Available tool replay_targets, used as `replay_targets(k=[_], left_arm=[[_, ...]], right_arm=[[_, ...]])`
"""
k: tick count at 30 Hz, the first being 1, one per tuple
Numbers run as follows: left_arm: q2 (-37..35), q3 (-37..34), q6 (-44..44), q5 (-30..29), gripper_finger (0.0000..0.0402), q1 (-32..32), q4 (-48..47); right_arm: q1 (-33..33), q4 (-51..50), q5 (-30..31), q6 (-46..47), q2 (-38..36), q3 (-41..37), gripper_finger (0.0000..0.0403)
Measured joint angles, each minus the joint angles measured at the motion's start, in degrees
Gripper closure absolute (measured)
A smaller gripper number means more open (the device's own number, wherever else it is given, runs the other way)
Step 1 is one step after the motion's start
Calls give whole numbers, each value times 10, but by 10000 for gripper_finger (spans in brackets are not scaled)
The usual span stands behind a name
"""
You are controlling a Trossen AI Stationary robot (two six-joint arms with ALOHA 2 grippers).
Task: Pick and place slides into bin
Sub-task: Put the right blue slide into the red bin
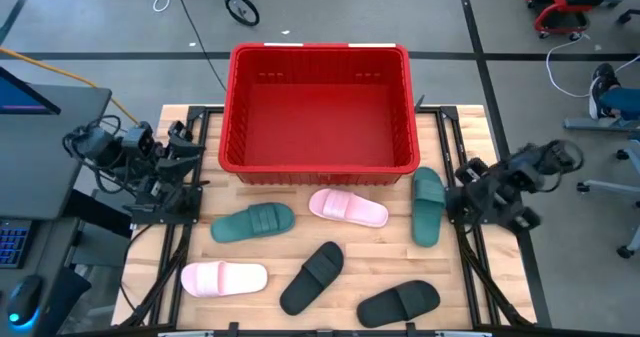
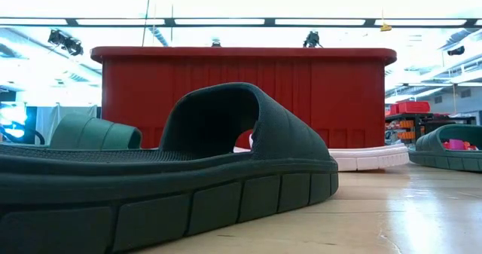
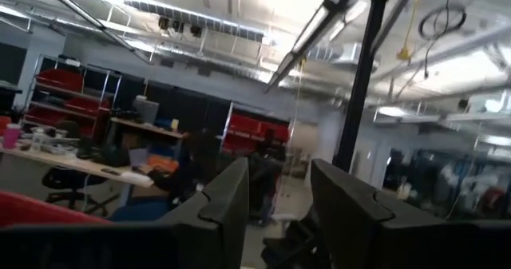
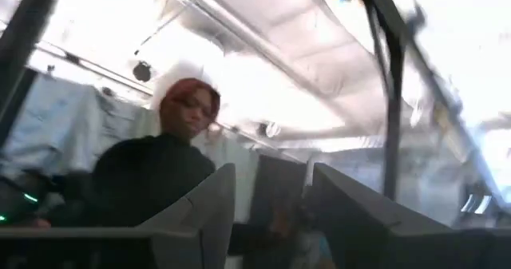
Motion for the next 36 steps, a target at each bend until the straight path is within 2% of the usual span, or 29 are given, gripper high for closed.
replay_targets(k=[3,9,14,16,21,24,26,28,31,33,36], left_arm=[[49,55,8,0,266,0,-7],[113,127,8,0,264,0,-10],[132,144,10,0,263,0,-12],[132,145,9,0,265,0,-18],[131,140,9,0,274,0,-33],[131,140,7,0,279,0,-36],[130,140,3,0,281,0,-39],[130,140,3,0,284,0,-51],[131,140,3,0,286,0,-66],[131,140,3,0,288,0,-74],[131,139,3,0,290,0,-77]], right_arm=[[1,-141,21,90,108,108,227],[4,-341,19,237,355,289,227],[34,-360,13,342,524,367,227],[45,-368,-24,379,576,390,227],[64,-460,-170,465,666,434,227],[84,-566,-186,510,693,440,227],[99,-680,-154,501,711,439,227],[112,-806,-93,470,726,439,227],[129,-981,75,485,749,439,227],[137,-1030,162,527,757,438,227],[137,-992,203,540,764,430,227]])
